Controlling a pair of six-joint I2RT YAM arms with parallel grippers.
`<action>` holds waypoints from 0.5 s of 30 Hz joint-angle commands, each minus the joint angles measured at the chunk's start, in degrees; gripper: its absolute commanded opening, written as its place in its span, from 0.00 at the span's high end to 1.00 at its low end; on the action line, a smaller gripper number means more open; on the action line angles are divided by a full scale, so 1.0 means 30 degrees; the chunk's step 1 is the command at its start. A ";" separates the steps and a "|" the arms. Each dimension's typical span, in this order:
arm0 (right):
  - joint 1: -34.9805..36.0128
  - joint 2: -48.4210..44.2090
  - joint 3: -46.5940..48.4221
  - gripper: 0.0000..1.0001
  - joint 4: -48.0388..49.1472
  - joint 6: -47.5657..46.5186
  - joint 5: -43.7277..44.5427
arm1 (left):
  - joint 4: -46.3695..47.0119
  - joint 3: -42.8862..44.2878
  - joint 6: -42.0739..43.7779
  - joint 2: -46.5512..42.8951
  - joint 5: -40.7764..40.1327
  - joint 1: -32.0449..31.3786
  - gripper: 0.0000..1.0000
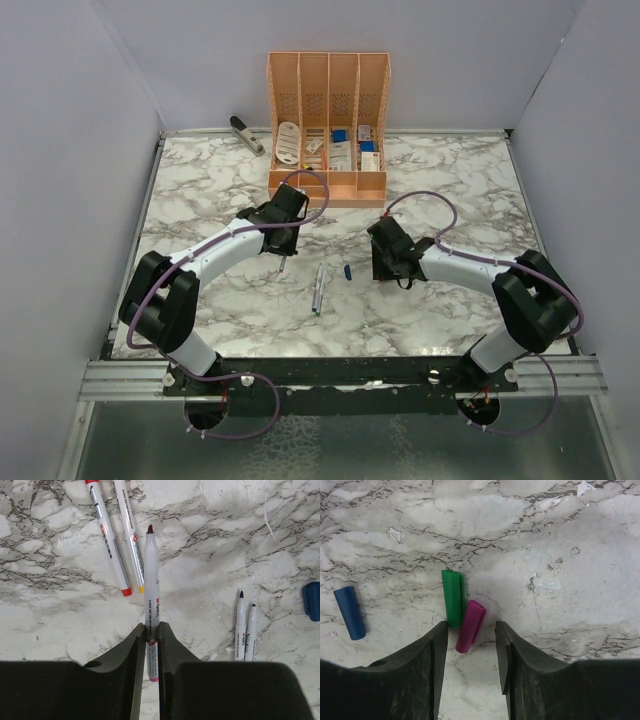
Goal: Insert the pens into the pen caps
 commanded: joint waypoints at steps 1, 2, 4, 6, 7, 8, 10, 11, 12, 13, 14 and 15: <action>0.0168 0.0248 -0.0514 0.57 -0.2304 0.0312 0.0078 | 0.0270 0.0646 0.0373 -0.0070 0.0104 0.0265 1.00; 0.0187 0.0190 -0.0574 0.57 -0.2345 0.0322 0.0050 | 0.0270 0.0647 0.0402 -0.0056 0.0174 0.0314 1.00; 0.0190 0.0095 -0.0717 0.57 -0.2485 0.0450 0.0113 | 0.0276 0.0722 0.0467 0.0019 0.0267 0.0388 1.00; 0.0190 0.0040 -0.0805 0.58 -0.2607 0.0544 0.0247 | 0.0302 0.0744 0.0529 0.0075 0.0303 0.0433 1.00; 0.0190 0.0054 -0.0845 0.58 -0.2672 0.0596 0.0302 | 0.0333 0.0762 0.0572 0.0068 0.0316 0.0434 1.00; 0.0190 0.0082 -0.0850 0.60 -0.2746 0.0654 0.0345 | 0.0380 0.0756 0.0570 0.0097 0.0339 0.0475 1.00; 0.0187 0.0109 -0.0832 0.64 -0.2901 0.0729 0.0419 | 0.0438 0.0764 0.0624 0.0124 0.0427 0.0548 1.00; 0.0189 0.0110 -0.0878 0.66 -0.2958 0.0758 0.0448 | 0.0467 0.0764 0.0642 0.0163 0.0478 0.0551 1.00; 0.0182 0.0063 -0.0891 0.68 -0.2998 0.0765 0.0496 | 0.0485 0.0782 0.0652 0.0149 0.0506 0.0595 1.00; 0.0189 0.0050 -0.0921 0.70 -0.3022 0.0766 0.0531 | 0.0498 0.0777 0.0700 0.0169 0.0521 0.0623 1.00; 0.0190 0.0041 -0.0940 0.71 -0.3101 0.0766 0.0584 | 0.0529 0.0773 0.0736 0.0186 0.0533 0.0641 1.00; 0.0190 0.0051 -0.0946 0.71 -0.3134 0.0766 0.0635 | 0.0537 0.0769 0.0777 0.0185 0.0550 0.0669 1.00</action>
